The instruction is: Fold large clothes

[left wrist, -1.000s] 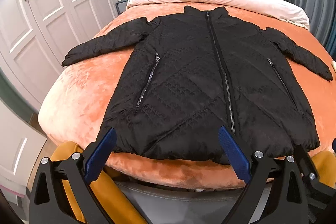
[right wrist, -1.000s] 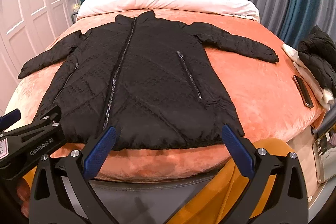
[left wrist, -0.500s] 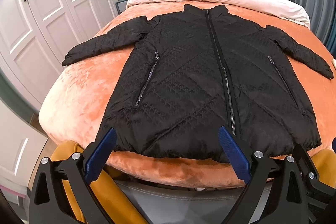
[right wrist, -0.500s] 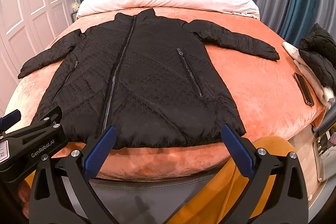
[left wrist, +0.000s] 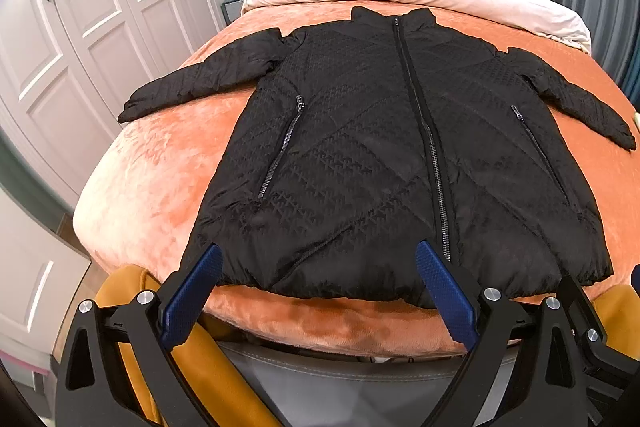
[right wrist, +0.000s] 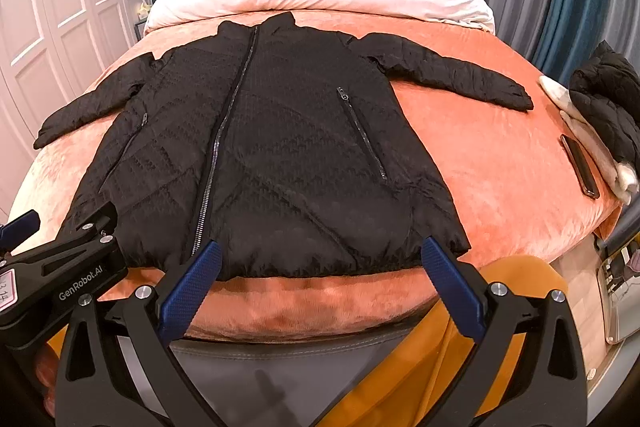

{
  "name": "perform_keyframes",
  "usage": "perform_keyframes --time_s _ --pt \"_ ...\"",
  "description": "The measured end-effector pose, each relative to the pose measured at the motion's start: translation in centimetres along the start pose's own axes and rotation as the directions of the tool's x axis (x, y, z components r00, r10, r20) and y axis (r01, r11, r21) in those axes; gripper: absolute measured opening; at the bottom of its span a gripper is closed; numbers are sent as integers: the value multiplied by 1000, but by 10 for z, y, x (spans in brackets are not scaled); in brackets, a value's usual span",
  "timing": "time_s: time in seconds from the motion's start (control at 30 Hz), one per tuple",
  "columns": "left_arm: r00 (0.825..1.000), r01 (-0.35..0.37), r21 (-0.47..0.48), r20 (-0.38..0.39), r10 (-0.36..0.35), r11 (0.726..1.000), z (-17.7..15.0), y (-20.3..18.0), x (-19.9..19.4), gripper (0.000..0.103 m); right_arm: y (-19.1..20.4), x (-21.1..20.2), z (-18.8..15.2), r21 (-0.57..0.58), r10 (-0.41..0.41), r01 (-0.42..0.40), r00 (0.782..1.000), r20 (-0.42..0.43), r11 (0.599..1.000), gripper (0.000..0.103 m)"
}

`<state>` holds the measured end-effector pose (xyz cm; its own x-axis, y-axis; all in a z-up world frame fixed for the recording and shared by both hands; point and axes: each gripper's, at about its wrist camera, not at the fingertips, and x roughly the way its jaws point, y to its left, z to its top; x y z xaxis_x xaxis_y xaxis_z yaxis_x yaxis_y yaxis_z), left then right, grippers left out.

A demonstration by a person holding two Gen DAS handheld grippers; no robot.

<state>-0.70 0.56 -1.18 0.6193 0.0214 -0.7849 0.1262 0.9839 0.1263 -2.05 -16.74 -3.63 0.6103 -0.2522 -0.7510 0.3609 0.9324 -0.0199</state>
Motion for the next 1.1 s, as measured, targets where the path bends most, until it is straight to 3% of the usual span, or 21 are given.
perform_keyframes --time_s 1.1 --pt "1000 -3 -2 -8 3 1000 -4 2 3 94 1 4 -4 9 1 0 1000 -13 1000 98"
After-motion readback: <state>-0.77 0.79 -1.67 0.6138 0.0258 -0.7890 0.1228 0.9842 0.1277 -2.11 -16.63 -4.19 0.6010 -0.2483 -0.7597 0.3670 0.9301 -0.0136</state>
